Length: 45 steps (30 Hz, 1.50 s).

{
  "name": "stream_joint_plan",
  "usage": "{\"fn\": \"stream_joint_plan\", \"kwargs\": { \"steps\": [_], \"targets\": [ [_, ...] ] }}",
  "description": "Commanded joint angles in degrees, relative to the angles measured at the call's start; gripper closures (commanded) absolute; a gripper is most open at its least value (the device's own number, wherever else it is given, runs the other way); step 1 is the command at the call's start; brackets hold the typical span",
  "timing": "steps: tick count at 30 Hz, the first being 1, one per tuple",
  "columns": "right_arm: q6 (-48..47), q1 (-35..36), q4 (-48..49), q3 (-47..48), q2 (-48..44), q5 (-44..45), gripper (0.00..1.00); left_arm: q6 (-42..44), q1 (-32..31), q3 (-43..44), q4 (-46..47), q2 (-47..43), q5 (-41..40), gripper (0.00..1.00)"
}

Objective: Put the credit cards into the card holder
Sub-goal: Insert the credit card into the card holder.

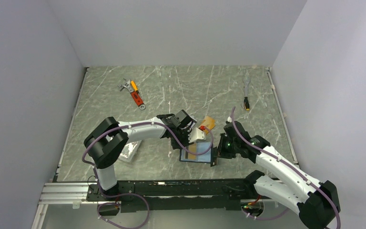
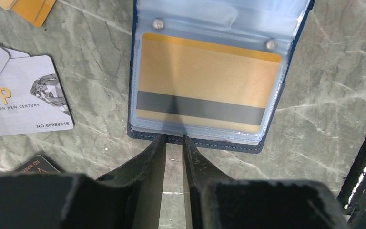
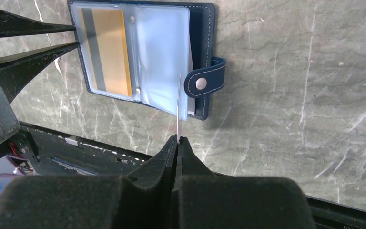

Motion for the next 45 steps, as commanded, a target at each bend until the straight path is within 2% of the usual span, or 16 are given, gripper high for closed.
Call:
{"fn": "stream_joint_plan", "kwargs": {
  "steps": [1, 12, 19, 25, 31, 36, 45],
  "targets": [
    [1.1, 1.3, 2.3, 0.3, 0.9, -0.4, 1.0, 0.8, -0.4, 1.6, -0.9, 0.1, 0.7, 0.76],
    [0.5, 1.7, 2.9, 0.0, 4.5, 1.9, 1.0, 0.8, -0.4, 1.6, -1.0, -0.5, 0.6, 0.78],
    [0.3, 1.9, 6.6, -0.4, 9.5, 2.1, 1.0, 1.3, -0.4, 1.7, -1.1, -0.7, 0.7, 0.78],
    [0.8, 1.9, 9.6, -1.9, 10.4, 0.9, 1.0, 1.8, -0.4, 1.4, -1.1, -0.5, 0.7, 0.79],
    [1.6, 2.0, 6.7, -1.5, 11.4, 3.6, 1.0, 1.6, -0.4, 2.0, -1.4, 0.0, 1.0, 0.8],
    [3.2, 2.0, 2.5, -0.5, 8.7, 7.4, 1.0, 2.3, -0.4, 3.1, -2.2, -0.6, 1.4, 0.8],
    [2.7, 2.1, 6.4, -2.2, 12.0, 3.4, 1.0, 2.8, -0.4, 4.9, -3.5, -0.5, 2.3, 0.81]
  ]
}}
